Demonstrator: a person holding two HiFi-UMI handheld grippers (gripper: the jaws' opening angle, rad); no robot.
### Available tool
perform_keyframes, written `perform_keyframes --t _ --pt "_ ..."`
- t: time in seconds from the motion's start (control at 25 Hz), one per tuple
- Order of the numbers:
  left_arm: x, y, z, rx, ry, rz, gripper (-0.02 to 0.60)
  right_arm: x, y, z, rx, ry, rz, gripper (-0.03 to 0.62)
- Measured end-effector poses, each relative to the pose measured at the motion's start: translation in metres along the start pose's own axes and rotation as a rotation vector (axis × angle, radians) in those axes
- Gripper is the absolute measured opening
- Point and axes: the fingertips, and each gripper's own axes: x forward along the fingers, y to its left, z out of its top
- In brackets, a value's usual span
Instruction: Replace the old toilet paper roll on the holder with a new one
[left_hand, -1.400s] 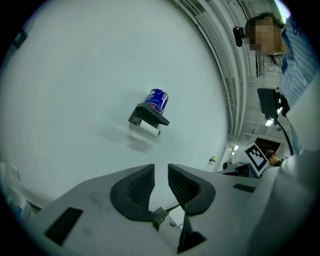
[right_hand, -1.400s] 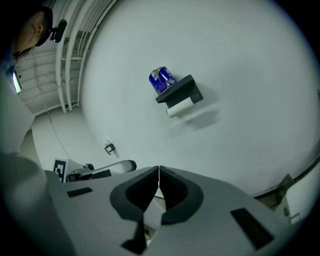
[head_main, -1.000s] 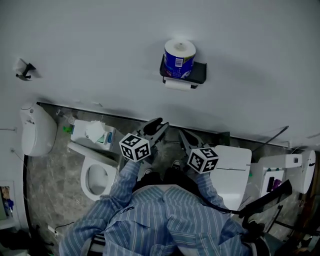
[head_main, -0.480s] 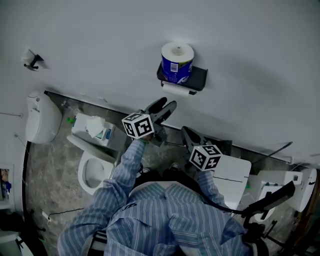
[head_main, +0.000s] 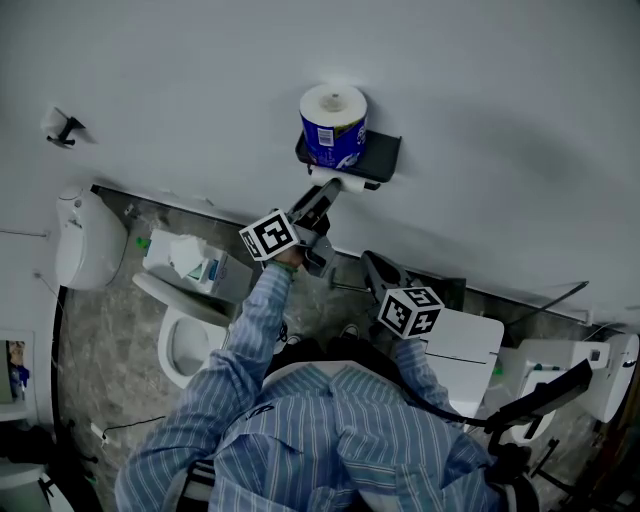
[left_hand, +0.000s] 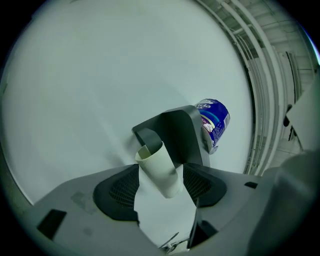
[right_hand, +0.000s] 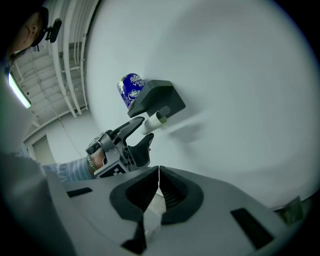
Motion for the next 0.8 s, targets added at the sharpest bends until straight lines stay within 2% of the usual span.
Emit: perform_keyframes --t 0.16,0.24,0.32,0.36,0.56,0.72,0.8 --pt "0.006 0.002 -0.001 -0.058 -0.017 -0.026 0.252 -0.007 -0.007 -0.001 0.010 0.002 -0.012 0.006" --pt "0.010 -0.003 -0.002 -0.117 -0.024 -0.068 0.246 -0.010 -0.011 0.000 0.015 -0.002 -0.018 0.006" --pt "0.016 -0.013 -0.005 -0.189 -0.033 -0.126 0.212 -0.013 -0.017 0.000 0.021 -0.004 -0.027 0.006" --pt "0.017 -0.015 -0.006 -0.202 -0.034 -0.139 0.209 -0.015 -0.020 0.001 0.024 -0.005 -0.033 0.006" --pt "0.019 -0.012 -0.013 -0.149 -0.006 -0.116 0.198 -0.021 -0.028 -0.002 0.034 0.000 -0.049 0.006" --pt "0.032 -0.030 -0.031 -0.195 0.039 -0.168 0.193 -0.024 -0.032 -0.005 0.041 0.005 -0.055 0.006" --pt "0.038 -0.034 -0.042 -0.188 0.074 -0.167 0.193 -0.027 -0.034 -0.006 0.043 0.007 -0.060 0.006"
